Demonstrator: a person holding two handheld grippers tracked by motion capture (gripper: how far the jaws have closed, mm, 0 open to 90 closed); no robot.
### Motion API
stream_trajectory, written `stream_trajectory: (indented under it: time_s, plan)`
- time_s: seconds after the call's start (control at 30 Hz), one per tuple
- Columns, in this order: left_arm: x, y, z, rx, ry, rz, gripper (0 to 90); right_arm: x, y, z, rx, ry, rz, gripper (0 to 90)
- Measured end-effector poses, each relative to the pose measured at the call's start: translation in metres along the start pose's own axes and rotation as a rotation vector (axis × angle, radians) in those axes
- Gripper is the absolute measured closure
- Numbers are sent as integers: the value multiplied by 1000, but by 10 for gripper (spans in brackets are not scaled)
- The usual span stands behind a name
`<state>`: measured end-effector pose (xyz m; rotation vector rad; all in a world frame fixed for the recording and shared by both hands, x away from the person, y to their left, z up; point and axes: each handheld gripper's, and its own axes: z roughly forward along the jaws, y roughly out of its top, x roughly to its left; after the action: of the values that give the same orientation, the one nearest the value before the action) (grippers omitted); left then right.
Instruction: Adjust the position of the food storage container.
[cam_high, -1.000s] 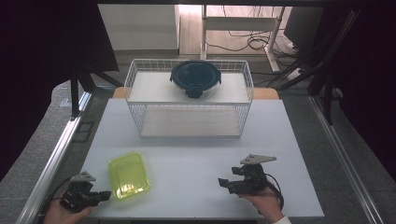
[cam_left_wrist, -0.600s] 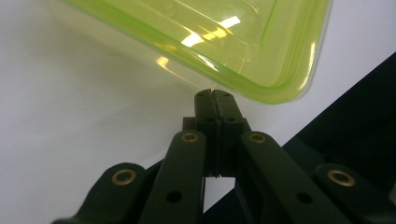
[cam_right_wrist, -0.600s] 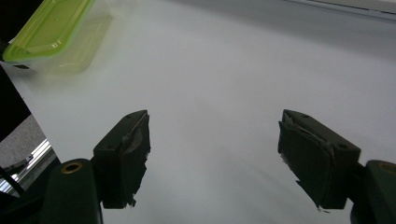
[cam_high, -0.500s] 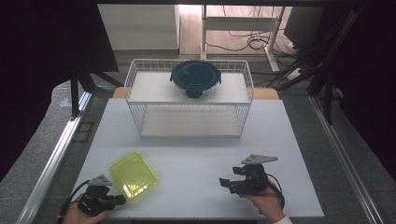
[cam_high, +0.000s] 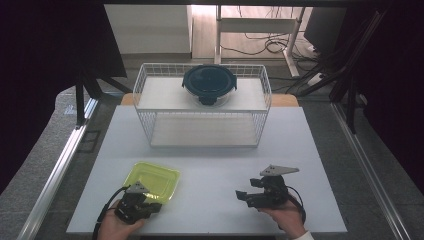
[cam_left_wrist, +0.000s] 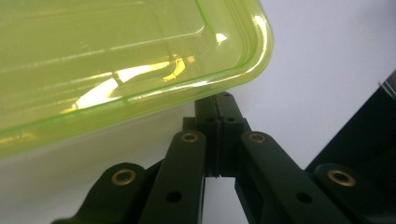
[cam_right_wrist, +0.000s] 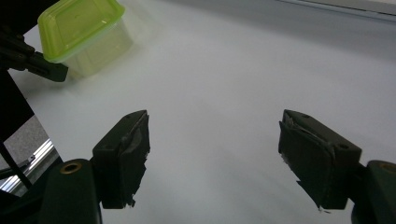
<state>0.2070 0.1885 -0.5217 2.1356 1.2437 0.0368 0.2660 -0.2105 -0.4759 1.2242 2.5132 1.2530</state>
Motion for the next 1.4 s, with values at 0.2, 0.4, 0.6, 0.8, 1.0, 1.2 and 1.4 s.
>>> stream_trajectory:
  time_s: [0.2, 0.4, 0.6, 0.8, 1.0, 1.2, 1.4]
  plan:
    - [-3, -3, -8, -20, -13, -2, 900, -1, 0, -1, 2, -2, 1, 246]
    - [8, -8, -42, -79, 6, -17, 900, -1, 0, -1, 1, 0, 3, 246]
    - [38, -5, -74, -161, 42, -90, 900, 0, 0, -1, 2, 1, 2, 246]
    - [79, 4, -81, -162, 129, -158, 900, -1, 0, -2, -7, -2, 5, 245]
    - [113, 13, -70, -115, 162, -221, 900, -3, 0, -3, -6, -4, 6, 244]
    - [122, 12, -52, -61, 133, -250, 900, -3, 0, -4, -10, -8, 8, 243]
    - [118, 9, -45, -35, 113, -245, 900, -5, 0, -5, -13, -12, 17, 241]
